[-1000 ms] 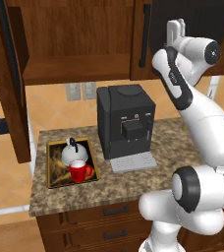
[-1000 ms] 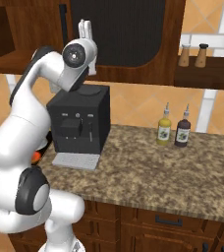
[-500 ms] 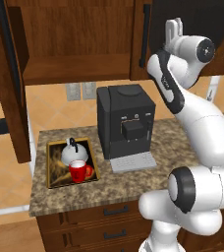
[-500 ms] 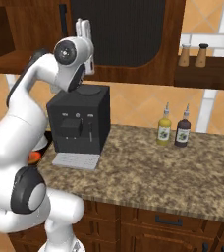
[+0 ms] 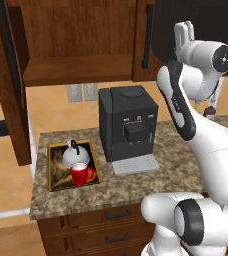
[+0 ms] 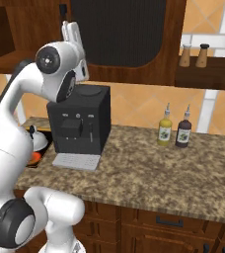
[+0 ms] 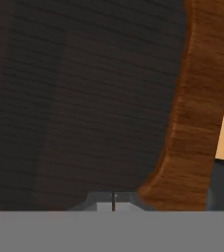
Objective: Pick the kettle from the counter and place it on the tray. Then pick the mug from the cabinet and place it on the tray. Then close the cabinet doors.
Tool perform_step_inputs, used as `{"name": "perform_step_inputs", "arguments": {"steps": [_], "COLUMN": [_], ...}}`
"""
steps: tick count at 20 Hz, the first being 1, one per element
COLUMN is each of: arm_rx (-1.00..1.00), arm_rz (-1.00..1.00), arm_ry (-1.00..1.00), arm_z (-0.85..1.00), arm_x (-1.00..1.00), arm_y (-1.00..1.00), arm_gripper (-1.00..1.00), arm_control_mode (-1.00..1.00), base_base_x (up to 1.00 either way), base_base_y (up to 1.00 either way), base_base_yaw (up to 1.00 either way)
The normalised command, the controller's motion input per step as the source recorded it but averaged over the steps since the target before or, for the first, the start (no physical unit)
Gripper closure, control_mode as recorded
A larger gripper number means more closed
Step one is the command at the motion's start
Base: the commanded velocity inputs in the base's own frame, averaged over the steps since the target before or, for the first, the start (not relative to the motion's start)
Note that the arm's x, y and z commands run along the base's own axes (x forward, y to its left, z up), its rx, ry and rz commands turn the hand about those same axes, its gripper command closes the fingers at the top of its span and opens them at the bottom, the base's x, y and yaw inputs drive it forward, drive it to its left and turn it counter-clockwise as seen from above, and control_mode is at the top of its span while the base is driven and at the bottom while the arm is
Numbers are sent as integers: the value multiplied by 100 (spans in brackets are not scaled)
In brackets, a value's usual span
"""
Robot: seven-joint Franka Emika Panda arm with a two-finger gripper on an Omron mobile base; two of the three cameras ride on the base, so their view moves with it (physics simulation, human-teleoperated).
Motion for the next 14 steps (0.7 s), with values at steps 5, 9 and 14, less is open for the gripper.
{"name": "perform_step_inputs", "arguments": {"steps": [5, 9, 14], "arm_rx": [-33, -36, -28], "arm_rz": [4, 7, 12], "arm_ry": [26, 32, 19], "arm_z": [2, -12, -42], "arm_x": [-93, -45, -22], "arm_y": [32, 35, 47], "arm_gripper": [100, 100, 100], "arm_control_mode": [-100, -100, -100], "base_base_x": [0, 0, 0], "base_base_y": [0, 0, 0], "base_base_yaw": [0, 0, 0]}}
